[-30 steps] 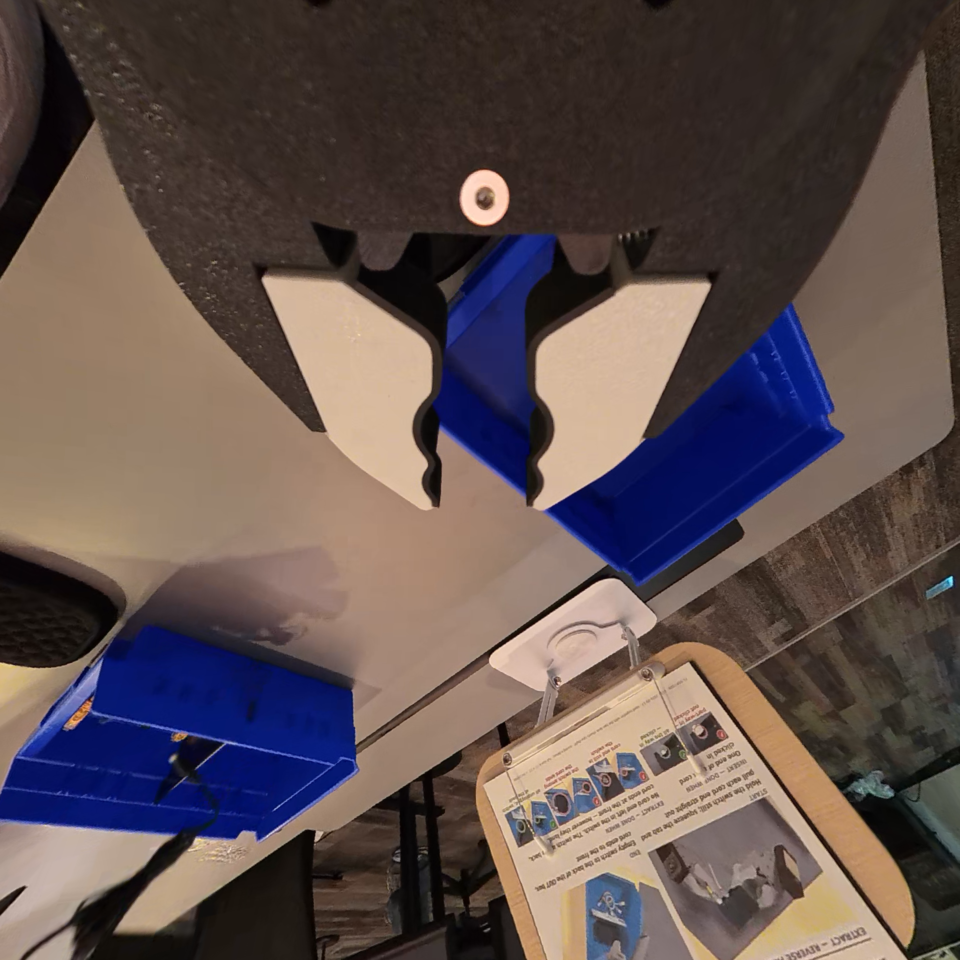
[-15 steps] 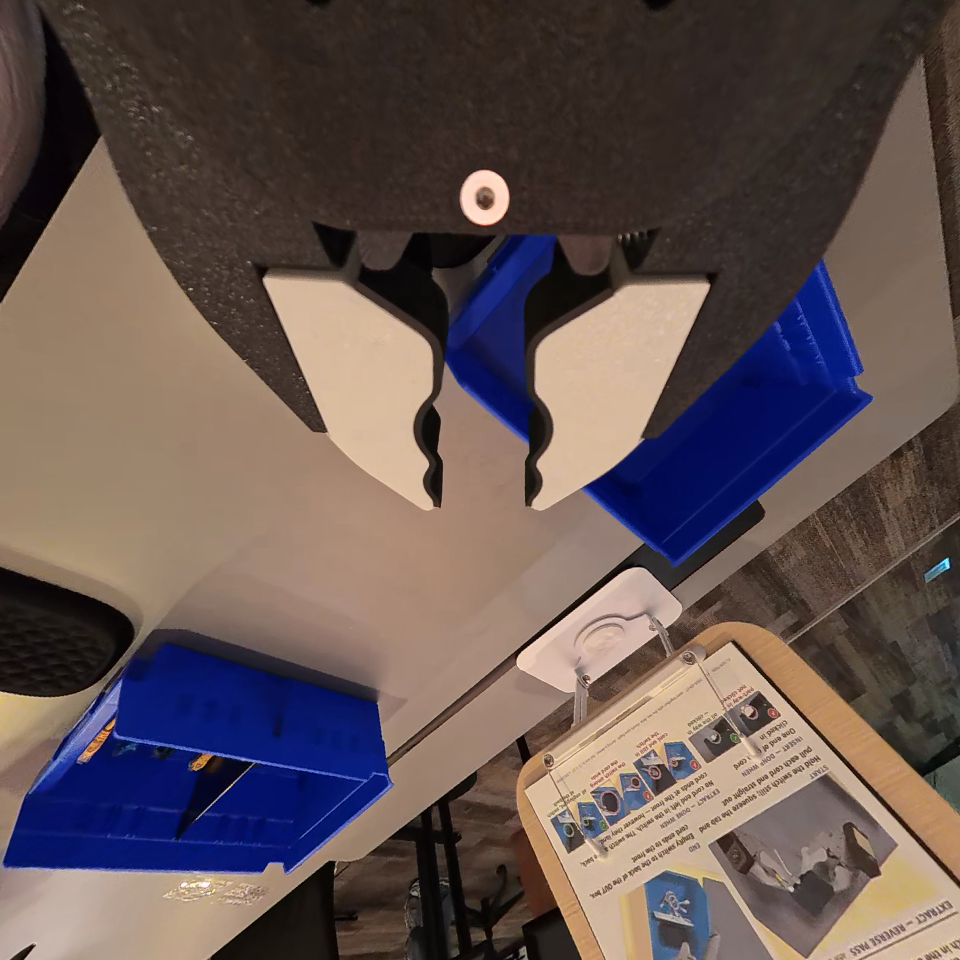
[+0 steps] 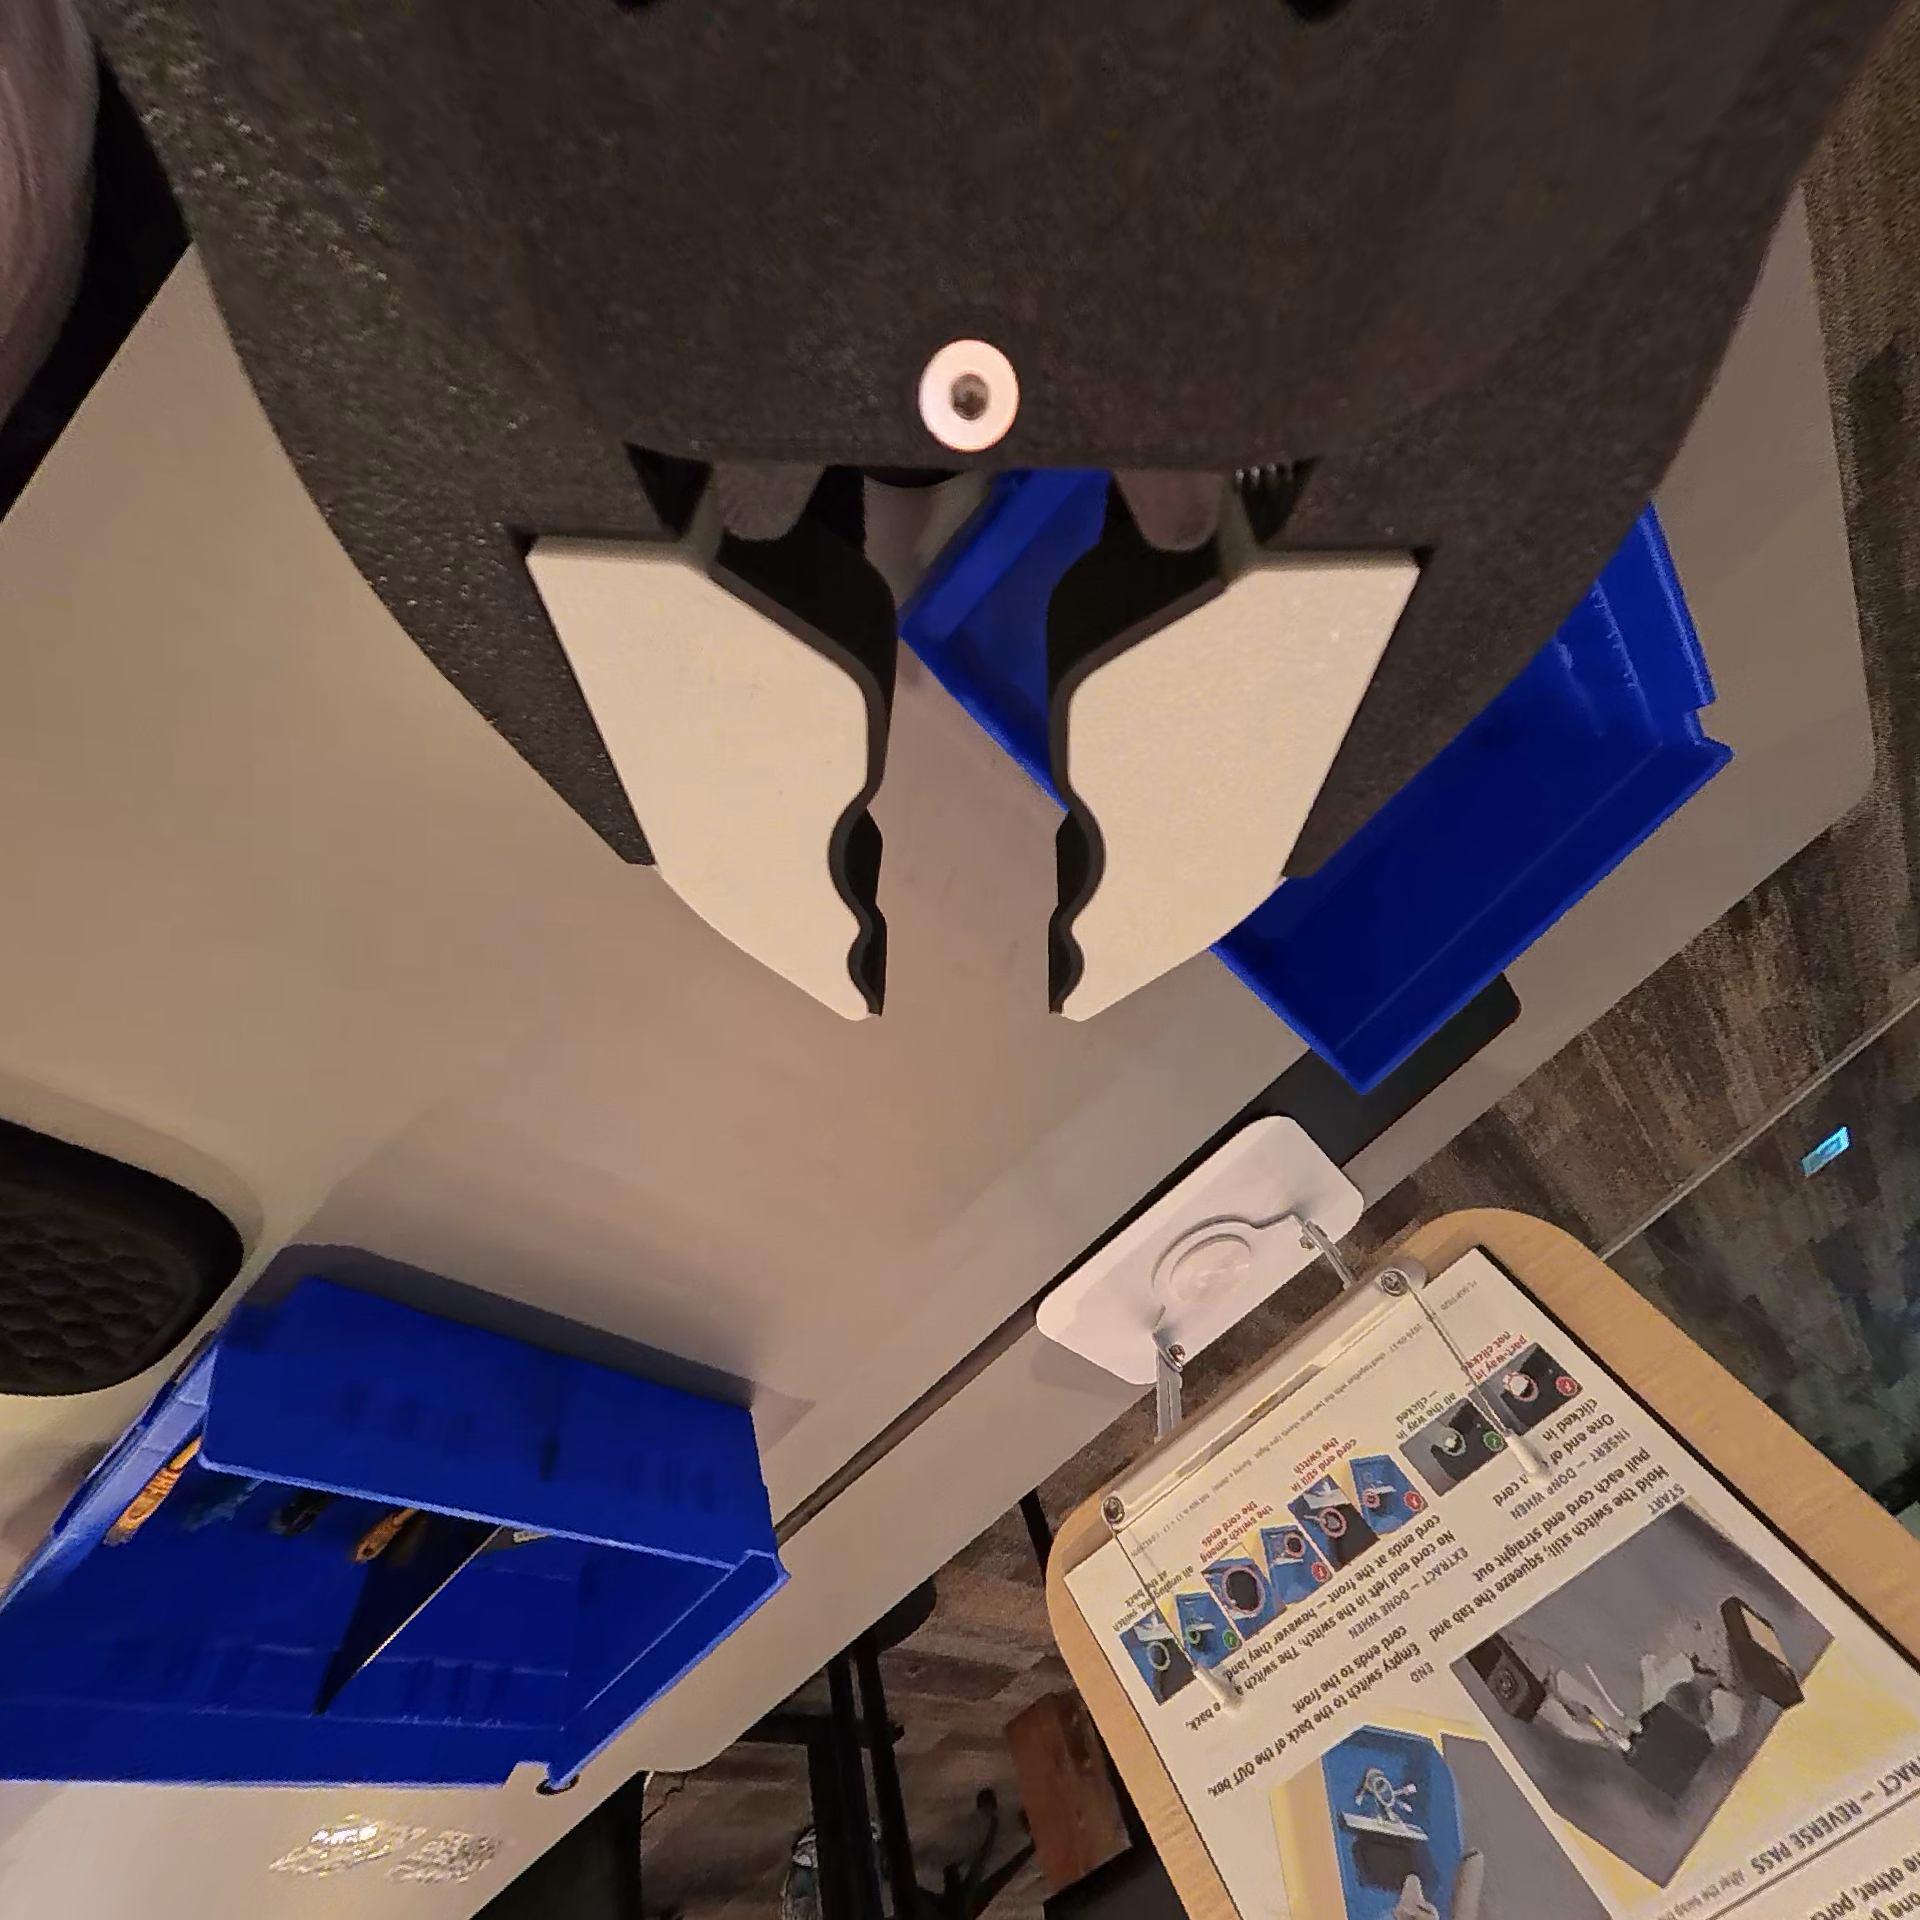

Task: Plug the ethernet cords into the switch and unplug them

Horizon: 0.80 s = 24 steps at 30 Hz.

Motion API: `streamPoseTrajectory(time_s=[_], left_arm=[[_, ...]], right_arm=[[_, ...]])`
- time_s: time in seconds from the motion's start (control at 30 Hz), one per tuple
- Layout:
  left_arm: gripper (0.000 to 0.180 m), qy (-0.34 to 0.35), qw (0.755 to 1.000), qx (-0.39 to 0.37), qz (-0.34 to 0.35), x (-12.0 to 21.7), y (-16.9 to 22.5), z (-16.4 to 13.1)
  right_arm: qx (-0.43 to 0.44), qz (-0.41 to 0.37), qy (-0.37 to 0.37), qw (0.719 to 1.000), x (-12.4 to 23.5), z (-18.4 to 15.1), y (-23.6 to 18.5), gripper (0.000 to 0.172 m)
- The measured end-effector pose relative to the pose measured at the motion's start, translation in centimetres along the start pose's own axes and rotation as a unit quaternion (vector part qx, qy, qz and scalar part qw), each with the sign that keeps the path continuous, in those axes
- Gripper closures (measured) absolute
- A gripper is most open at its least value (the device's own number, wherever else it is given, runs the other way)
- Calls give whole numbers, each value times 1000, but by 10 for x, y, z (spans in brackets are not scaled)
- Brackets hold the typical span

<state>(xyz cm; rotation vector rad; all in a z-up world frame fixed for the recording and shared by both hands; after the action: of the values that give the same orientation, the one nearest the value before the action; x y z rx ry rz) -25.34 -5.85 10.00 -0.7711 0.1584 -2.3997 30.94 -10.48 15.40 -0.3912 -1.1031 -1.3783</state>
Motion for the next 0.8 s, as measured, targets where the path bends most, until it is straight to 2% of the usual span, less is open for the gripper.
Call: streamPoseTrajectory(time_s=[0.13, 0.27, 0.43, 0.6, 0.7, 0.8], left_arm=[[151, -5, 1000, -2, 7, 1, 2, 3], [151, -7, 1000, -2, 18, 7, 1, 3], [152, -15, 999, 1, 32, 16, -2, -2], [152, -14, 999, 2, 43, 24, -3, -2], [153, -11, 999, 0, 47, 27, -1, -1], [153, -13, 999, -1, 47, 28, 1, -2]], right_arm=[[30, 24, 23, 999, -13, 55, -8, 157], [65, 75, 33, 994, -54, 83, -30, 157], [90, 150, -26, 984, -134, 69, -71, 157], [94, 187, -96, 973, -213, 45, -101, 157], [93, 209, -120, 966, -240, 44, -116, 157], [93, 220, -131, 962, -252, 48, -124, 156]])
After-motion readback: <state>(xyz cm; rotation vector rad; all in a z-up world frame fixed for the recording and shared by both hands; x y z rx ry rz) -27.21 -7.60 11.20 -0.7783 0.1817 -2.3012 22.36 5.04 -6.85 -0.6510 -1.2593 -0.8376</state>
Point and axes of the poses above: each gripper's, where its closed fingertips meet, x back along the fingers, z out of its top, y = z × x across the jaws, the point moved 6 cm from there along x, back along the fingers, and after that the axes turned 2 degrees about -y, right-handed, at the moved point
